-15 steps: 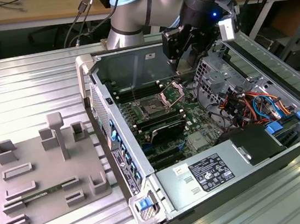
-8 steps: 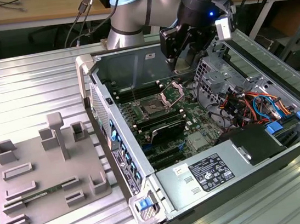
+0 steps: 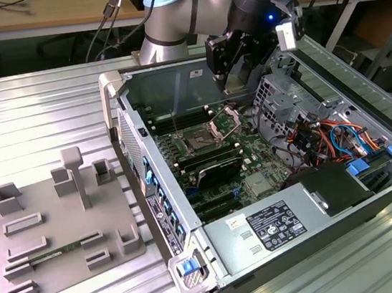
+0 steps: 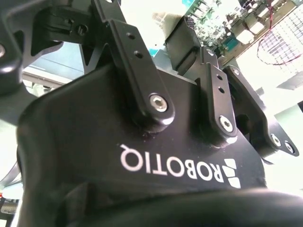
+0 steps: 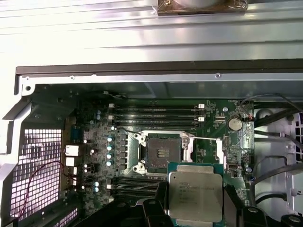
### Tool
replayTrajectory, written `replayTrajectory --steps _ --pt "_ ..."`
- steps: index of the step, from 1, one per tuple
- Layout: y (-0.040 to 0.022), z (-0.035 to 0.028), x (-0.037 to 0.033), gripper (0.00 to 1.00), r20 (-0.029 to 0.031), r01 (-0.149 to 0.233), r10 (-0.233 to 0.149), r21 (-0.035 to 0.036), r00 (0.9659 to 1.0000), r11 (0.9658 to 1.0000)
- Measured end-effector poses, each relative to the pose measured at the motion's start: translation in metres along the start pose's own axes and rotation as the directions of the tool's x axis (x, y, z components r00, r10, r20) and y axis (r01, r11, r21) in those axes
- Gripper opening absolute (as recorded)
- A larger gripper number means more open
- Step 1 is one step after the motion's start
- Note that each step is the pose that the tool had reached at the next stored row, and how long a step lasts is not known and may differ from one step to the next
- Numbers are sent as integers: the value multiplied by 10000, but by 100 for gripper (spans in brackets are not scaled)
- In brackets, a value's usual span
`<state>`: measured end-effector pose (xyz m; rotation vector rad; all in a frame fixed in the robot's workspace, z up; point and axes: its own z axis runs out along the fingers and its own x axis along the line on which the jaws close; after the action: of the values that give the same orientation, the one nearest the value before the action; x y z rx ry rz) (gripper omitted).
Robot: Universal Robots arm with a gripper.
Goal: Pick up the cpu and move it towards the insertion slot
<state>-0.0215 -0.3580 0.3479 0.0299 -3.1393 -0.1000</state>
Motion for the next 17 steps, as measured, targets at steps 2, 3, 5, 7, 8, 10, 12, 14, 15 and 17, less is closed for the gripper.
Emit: replayTrajectory --steps 2,3,5,7,8,10,12,14,15,17 --pt "20 4 0 55 0 0 0 1 10000 10000" --pt "32 8 0 55 0 0 0 0 10000 10000" --pt "68 15 -1 55 0 0 0 0 10000 10000" --pt "96 23 -2 55 0 0 0 0 10000 10000" --pt "105 25 -2 55 0 0 0 0 10000 10000" --pt "128 29 -2 55 0 0 0 0 10000 10000" --pt "164 36 -3 55 0 -1 1 -1 10000 10000" --pt "182 40 -3 55 0 0 0 0 10000 10000" --pt "191 42 -4 55 0 0 0 0 10000 10000" --pt "220 45 -4 55 0 0 0 1 10000 10000"
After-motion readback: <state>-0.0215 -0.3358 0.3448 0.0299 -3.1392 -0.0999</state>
